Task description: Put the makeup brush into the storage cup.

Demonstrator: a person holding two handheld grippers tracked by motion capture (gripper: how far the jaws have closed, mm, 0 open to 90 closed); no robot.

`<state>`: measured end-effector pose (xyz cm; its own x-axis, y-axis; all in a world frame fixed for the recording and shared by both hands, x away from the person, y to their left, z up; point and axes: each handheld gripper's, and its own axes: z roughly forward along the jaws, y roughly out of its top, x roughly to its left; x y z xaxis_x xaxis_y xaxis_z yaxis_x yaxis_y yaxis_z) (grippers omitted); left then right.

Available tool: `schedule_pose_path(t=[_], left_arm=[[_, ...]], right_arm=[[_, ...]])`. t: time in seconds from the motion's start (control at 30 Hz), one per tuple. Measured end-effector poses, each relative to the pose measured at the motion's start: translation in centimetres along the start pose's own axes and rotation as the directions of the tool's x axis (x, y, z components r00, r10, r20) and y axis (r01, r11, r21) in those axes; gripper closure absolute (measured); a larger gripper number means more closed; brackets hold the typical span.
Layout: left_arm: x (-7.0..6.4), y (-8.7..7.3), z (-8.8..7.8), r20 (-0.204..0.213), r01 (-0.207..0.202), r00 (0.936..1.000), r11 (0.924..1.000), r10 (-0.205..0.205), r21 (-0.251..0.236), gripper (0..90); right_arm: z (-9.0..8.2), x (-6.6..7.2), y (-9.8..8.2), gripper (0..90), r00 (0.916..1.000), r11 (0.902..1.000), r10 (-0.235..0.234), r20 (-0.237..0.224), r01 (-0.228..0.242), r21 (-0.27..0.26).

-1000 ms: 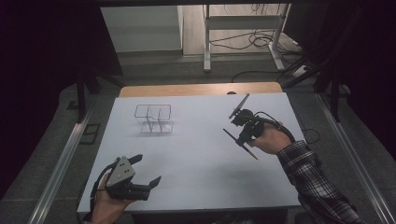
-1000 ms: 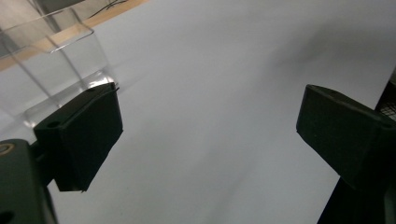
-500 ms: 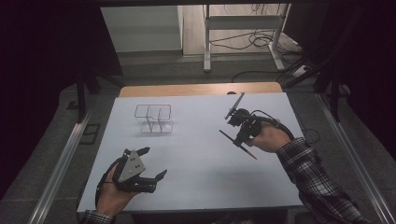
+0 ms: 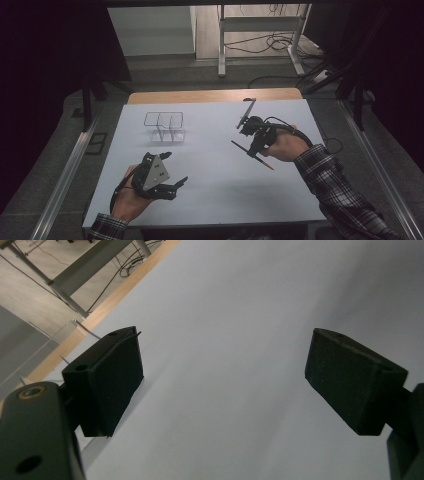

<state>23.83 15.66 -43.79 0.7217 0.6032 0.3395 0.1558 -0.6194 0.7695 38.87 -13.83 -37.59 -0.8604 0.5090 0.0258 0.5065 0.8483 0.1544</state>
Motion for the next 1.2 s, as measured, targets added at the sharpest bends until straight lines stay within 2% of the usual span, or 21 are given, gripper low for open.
schedule_pose_path(t=[0.2, 0.33, 0.53, 0.63, 0.83, 0.87, 0.97, 1.07, 1.1, 1.13, 1.17, 1.2], left_arm=[[0.0, 1.0, 1.2, 0.035, -0.041, 0.9985, 0.9991, 0.041, -0.015, 18.6], [-0.1, 1.5, 1.9, 0.031, -0.071, 0.9969, 0.9974, 0.071, -0.015, 20.3], [-0.4, 2.3, 3.0, 0.029, -0.132, 0.9908, 0.9912, 0.132, -0.011, 25.4], [-0.7, 2.6, 3.5, 0.016, -0.169, 0.9855, 0.9856, 0.169, 0.003, 28.7], [-1.3, 2.9, 4.3, -0.015, -0.238, 0.971, 0.9709, 0.239, 0.025, 32.8], [-1.4, 3.0, 4.5, -0.018, -0.258, 0.9657, 0.9656, 0.259, 0.028, 34.1], [-1.8, 3.2, 5.0, -0.022, -0.293, 0.9554, 0.9553, 0.294, 0.036, 37.2], [-2.1, 3.4, 5.5, -0.022, -0.316, 0.9482, 0.948, 0.317, 0.035, 40.2], [-2.2, 3.4, 5.6, -0.025, -0.314, 0.9488, 0.9489, 0.315, 0.028, 41.2], [-2.3, 3.5, 5.7, -0.024, -0.326, 0.9447, 0.9448, 0.327, 0.031, 42.3], [-2.4, 3.6, 5.8, -0.027, -0.323, 0.9457, 0.946, 0.324, 0.022, 43.3], [-2.4, 3.6, 5.8, -0.025, -0.336, 0.9414, 0.9416, 0.336, 0.026, 44.3]], right_arm=[[0.0, 0.4, 0.3, 84.2, 0.9998, 0.9997, -0.019, -0.003, 0.019, 0.012], [-0.1, 0.7, 0.5, 84.2, 0.9991, 0.9988, -0.043, -0.006, 0.043, 0.023], [-0.3, 1.1, 0.9, 84.3, 0.998, 0.9974, -0.062, -0.012, 0.062, 0.037], [-0.3, 1.3, 1.1, 84.3, 0.9972, 0.9965, -0.073, -0.016, 0.074, 0.04], [-0.2, 1.7, 1.4, 84.3, 0.9952, 0.9939, -0.094, -0.025, 0.095, 0.056], [-0.2, 1.8, 1.5, 84.3, 0.9951, 0.9936, -0.095, -0.026, 0.097, 0.059], [-0.1, 2.0, 1.7, 84.3, 0.9938, 0.9919, -0.105, -0.037, 0.107, 0.069], [-0.1, 2.2, 1.9, 84.3, 0.9926, 0.9904, -0.113, -0.044, 0.116, 0.075], [0.0, 2.2, 1.9, 84.3, 0.9916, 0.9892, -0.12, -0.048, 0.124, 0.078], [0.0, 2.4, 2.0, 84.2, 0.9918, 0.9891, -0.119, -0.047, 0.123, 0.082], [0.0, 2.5, 2.1, 84.3, 0.9915, 0.9887, -0.12, -0.052, 0.124, 0.085], [0.0, 2.5, 2.2, 84.2, 0.9903, 0.9875, -0.126, -0.059, 0.131, 0.088]])
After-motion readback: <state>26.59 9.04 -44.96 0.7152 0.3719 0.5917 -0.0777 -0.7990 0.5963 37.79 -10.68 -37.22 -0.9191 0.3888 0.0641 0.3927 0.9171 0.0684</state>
